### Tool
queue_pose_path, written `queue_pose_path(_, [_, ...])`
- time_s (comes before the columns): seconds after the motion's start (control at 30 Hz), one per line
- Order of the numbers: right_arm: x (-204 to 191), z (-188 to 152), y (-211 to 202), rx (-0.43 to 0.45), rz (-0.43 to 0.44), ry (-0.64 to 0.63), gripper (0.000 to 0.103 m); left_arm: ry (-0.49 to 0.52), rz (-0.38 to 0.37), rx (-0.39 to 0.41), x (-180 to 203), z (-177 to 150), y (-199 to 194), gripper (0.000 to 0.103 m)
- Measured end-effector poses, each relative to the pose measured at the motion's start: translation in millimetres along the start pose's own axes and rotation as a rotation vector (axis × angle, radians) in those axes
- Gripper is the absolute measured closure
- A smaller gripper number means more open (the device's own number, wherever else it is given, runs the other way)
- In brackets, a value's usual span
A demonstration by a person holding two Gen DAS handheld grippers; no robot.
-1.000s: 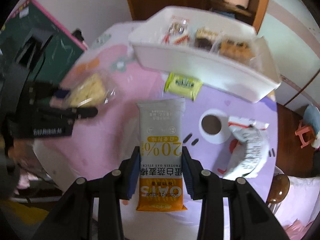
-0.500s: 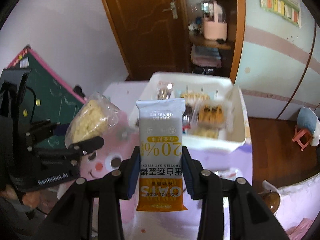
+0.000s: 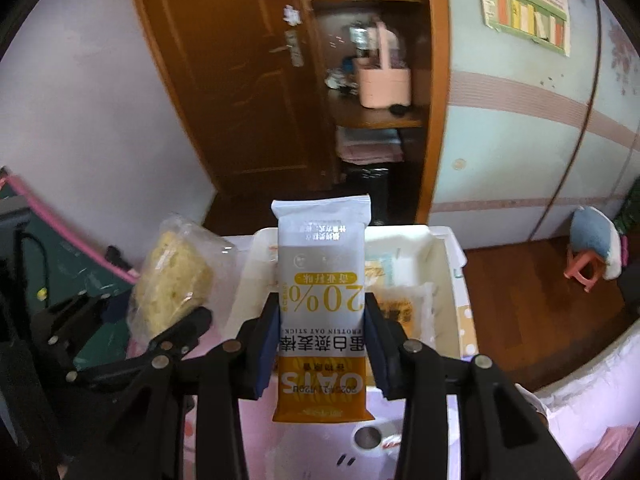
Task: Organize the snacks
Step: 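Lift both snacks and carry them over the white tray, then open both tools to drop the snacks into the tray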
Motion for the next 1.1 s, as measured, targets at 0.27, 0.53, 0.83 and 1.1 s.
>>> queue_pose_path(0.27, [31, 9, 69, -0.119, -0.075, 0.102, 0.063, -0.023, -0.002, -0.087, 3, 11, 70, 0.049])
queue_pose_path(0.53, [45, 10, 109, -0.179, -0.100, 0.151, 0.062, -0.026, -0.008, -0.153, 9, 14, 120, 0.049])
queue_pose_path(0.83, [45, 13, 137, -0.227, -0.091, 0.155, 0.060, -0.025, -0.014, -0.206, 11, 13, 155, 0.046])
queue_pose_path(1.1, [43, 12, 143, -0.204, -0.078, 0.166, 0.038, 0.005, -0.041, -0.182, 13, 11, 158, 0.016])
Point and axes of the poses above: each gripper's, at about its wrist camera, not at the fingertips, and y roughly the way its jaws point, x to its right, z to its top, the point moved 2 cm from there along y, roughly the way its jaws point, and after that the axes turned 3 degrees about x, right-handed, at the moved point
